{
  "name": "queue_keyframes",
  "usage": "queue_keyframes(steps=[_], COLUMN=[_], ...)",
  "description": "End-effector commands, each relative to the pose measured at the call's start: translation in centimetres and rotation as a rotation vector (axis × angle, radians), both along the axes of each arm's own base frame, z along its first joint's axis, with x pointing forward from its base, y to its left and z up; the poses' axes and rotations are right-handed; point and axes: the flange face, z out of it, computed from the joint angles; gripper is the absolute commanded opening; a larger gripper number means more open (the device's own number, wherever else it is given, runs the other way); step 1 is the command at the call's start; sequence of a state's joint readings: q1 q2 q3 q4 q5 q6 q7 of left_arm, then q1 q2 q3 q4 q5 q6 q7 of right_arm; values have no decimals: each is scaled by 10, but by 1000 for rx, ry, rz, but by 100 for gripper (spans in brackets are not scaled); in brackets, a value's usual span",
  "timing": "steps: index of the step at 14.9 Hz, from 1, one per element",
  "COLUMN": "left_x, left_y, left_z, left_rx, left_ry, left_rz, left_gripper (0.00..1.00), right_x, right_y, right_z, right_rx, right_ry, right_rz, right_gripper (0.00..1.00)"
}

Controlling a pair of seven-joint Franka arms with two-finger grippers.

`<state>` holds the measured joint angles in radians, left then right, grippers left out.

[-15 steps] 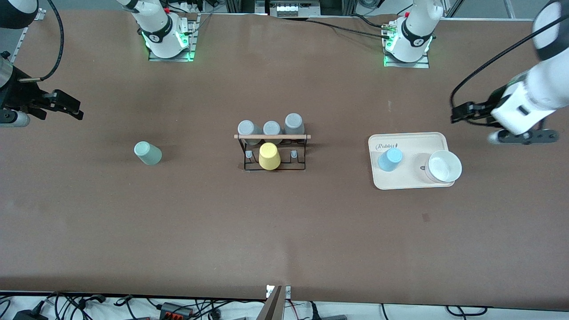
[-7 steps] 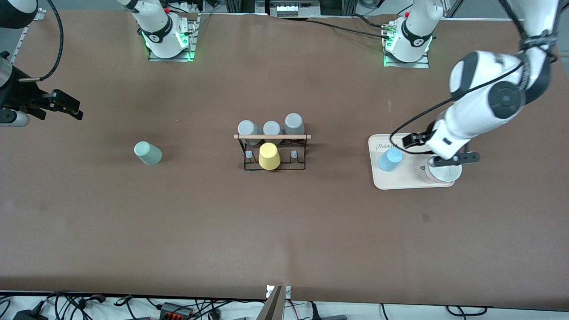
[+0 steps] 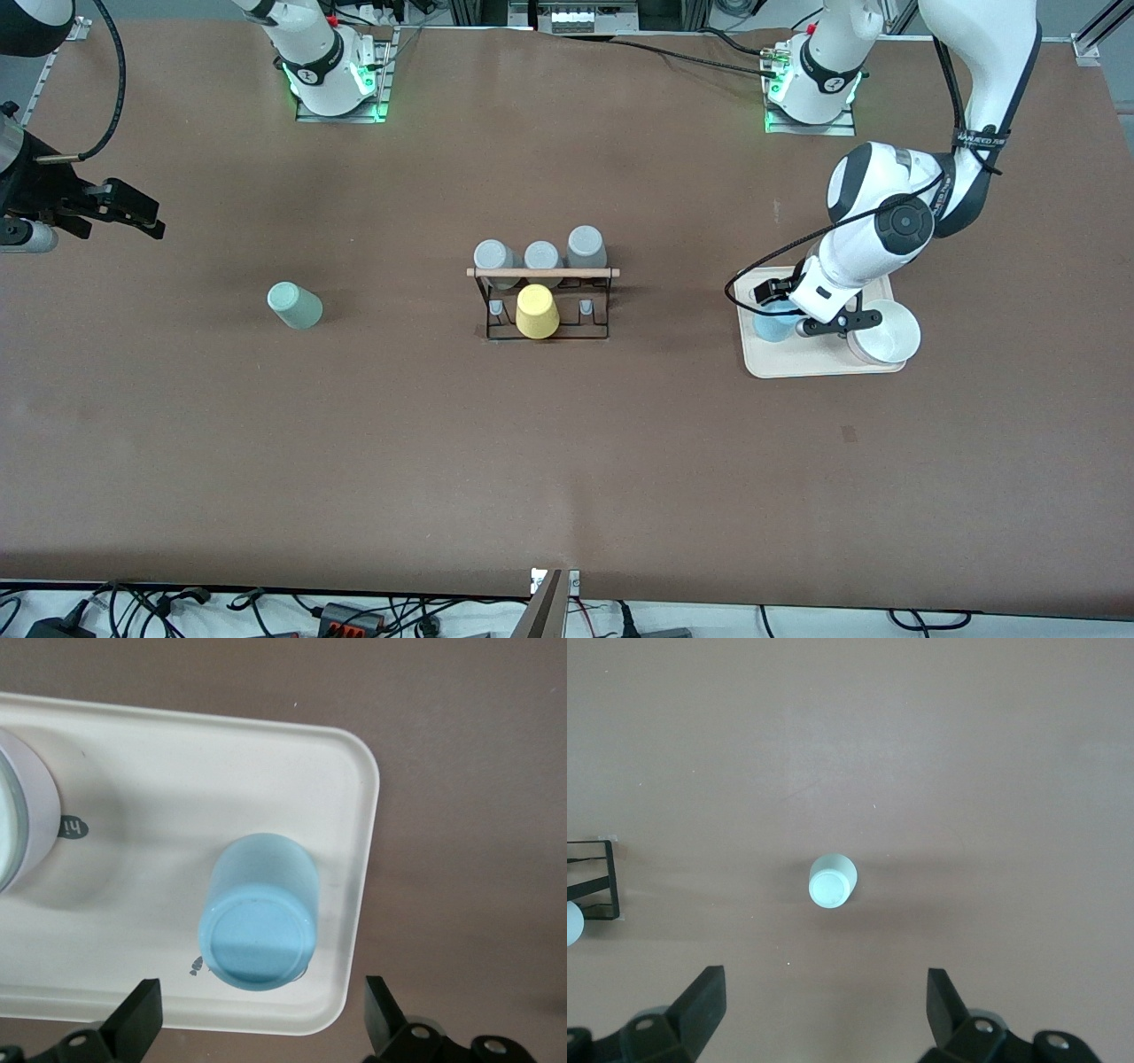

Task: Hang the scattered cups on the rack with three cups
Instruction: 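Close the left gripper on the light blue cup and lift it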

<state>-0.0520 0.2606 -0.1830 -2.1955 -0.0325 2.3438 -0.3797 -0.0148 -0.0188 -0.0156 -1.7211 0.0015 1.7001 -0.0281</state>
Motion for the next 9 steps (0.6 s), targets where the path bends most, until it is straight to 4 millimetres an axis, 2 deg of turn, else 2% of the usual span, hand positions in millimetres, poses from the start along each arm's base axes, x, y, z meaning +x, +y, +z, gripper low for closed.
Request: queue_keyframes(steps=[1,5,9], left_x=[-3,0,0], left_y=[2,1,2], left_z=[-10,-26,-27], left_rx=[29,16,18], left_ry=[2,-30,-32], left_rz=[-32,-30,-31], left_gripper=[100,100,97], right_x=[-3,-3,-3], right_y=[-2,-2,-1], right_z=[7,7,7], right_rx=[-8,-8,-8], right_ry=[1,3,3], right_rz=[9,9,12], right_gripper=[100,100,100])
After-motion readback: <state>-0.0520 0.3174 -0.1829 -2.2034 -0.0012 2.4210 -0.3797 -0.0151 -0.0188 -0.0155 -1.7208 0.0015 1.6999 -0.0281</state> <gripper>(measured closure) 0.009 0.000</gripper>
